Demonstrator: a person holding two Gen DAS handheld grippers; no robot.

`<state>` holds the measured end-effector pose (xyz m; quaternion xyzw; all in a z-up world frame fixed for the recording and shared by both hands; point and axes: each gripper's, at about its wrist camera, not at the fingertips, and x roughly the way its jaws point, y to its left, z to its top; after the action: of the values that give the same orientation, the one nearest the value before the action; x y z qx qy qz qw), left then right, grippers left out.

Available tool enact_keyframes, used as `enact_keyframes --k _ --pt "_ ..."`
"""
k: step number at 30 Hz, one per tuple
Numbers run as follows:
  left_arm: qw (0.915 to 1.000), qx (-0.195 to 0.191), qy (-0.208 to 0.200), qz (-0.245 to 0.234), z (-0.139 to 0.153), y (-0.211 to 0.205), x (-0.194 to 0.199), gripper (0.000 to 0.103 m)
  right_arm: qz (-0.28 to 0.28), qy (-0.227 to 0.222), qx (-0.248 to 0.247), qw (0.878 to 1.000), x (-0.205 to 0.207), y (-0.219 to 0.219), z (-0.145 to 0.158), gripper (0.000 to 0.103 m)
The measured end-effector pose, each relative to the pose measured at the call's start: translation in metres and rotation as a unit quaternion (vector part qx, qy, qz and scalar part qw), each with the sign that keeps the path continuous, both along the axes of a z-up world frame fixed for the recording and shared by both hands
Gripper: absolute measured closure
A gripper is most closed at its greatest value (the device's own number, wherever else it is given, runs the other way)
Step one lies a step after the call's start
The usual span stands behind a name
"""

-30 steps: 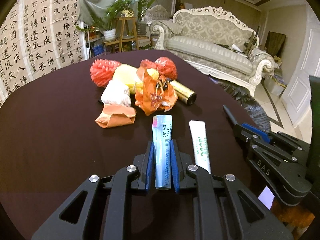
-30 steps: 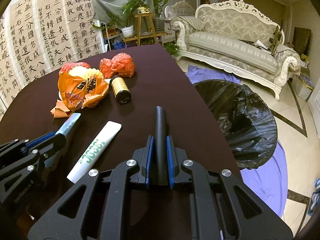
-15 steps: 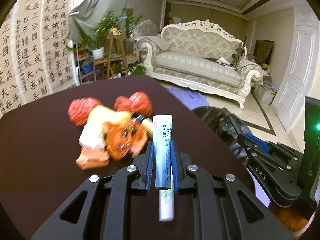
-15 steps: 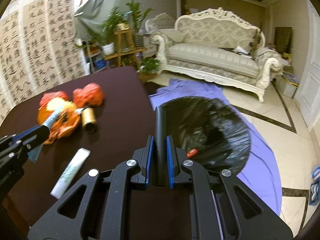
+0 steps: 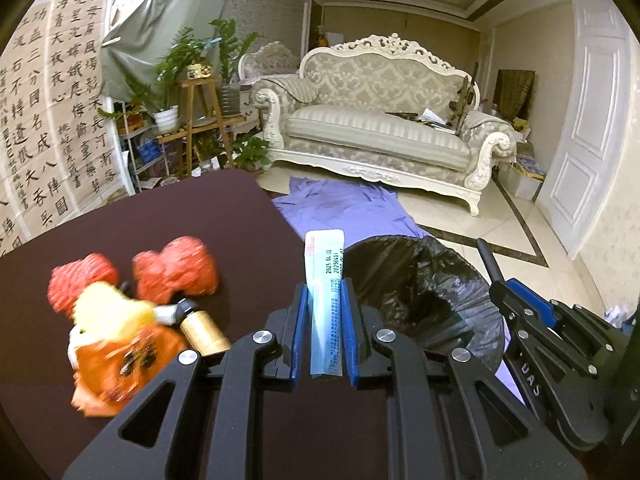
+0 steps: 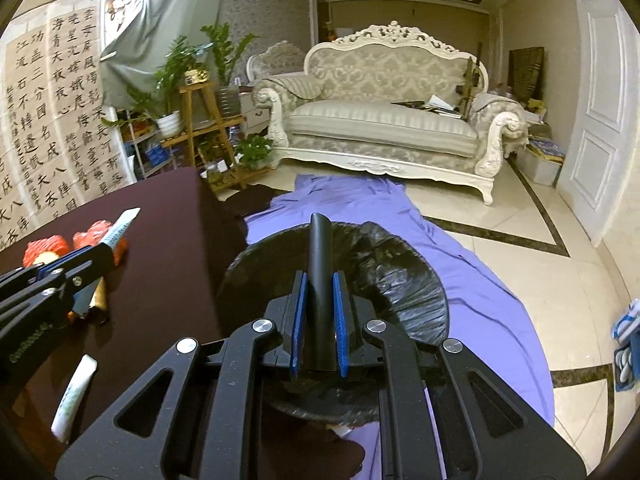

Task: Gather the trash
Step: 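Drop the black marker into the bin while the left tool carries the blue tube there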

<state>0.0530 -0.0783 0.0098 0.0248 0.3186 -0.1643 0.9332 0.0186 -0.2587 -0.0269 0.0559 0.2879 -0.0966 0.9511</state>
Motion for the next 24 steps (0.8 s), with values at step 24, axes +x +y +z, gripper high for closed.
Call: enact_keyframes --k 24 --pt "0.9979 0.050 0.039 -0.007 -0.033 -0.060 0.063 0.057 -0.030 0.012 0.040 0.999 0.041 -0.048 -0.023 0.073"
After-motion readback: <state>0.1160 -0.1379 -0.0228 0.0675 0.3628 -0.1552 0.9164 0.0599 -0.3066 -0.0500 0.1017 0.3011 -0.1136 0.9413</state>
